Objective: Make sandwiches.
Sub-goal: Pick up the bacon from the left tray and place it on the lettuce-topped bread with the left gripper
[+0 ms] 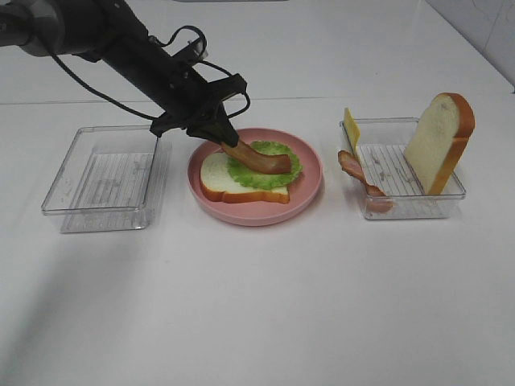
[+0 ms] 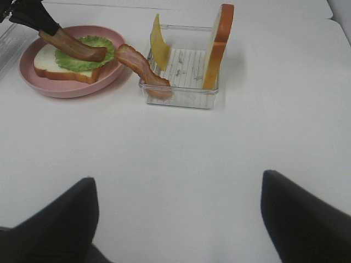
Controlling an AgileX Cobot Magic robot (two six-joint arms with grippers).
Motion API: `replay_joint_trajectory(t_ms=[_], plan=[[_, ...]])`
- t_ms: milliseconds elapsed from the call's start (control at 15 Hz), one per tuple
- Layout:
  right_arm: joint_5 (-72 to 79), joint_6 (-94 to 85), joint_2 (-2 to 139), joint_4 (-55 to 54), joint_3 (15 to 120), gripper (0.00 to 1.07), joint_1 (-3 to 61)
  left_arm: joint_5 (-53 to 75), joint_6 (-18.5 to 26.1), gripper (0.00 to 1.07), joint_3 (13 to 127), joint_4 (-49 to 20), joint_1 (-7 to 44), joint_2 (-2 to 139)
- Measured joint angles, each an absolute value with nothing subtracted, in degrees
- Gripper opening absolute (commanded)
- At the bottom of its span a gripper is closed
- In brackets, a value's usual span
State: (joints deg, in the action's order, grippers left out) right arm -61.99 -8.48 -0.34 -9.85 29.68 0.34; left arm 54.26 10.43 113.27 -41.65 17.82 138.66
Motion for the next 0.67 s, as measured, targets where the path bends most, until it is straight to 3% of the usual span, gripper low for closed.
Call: replay_joint_trajectory(t_ms=[133,200,267,333,533,667], plan=[[-61.99,-8.48,-0.34,-9.85,29.68,0.76,0.34,54.60,8.14,0.00,113.27,-38.04,17.82,138.66],[-61.99,-8.48,-0.34,-9.85,29.68,0.76,0.34,54.60,6.07,0.08,113.27,-36.67,17.82,138.66],[-61.99,-8.48,-0.34,-9.85,29.68,0.76,0.34,54.60,6.07,0.08,113.27,-36.67,17.82,138.66],[-61.99,-8.48,-0.34,-9.85,29.68,0.76,0.34,54.66,4.35,0.25,113.27,-35.52,17.82,138.66],[-61.99,-8.48,-0.34,-9.85,29.68,0.76,0.34,55.00,2.81,0.90,113.27,-33.75,17.82,137.80],[-61.99,-8.48,-0.34,-9.85,29.68,0.76,0.34,55.23,3.90,0.94,113.27,-33.52,17.82,134.87]])
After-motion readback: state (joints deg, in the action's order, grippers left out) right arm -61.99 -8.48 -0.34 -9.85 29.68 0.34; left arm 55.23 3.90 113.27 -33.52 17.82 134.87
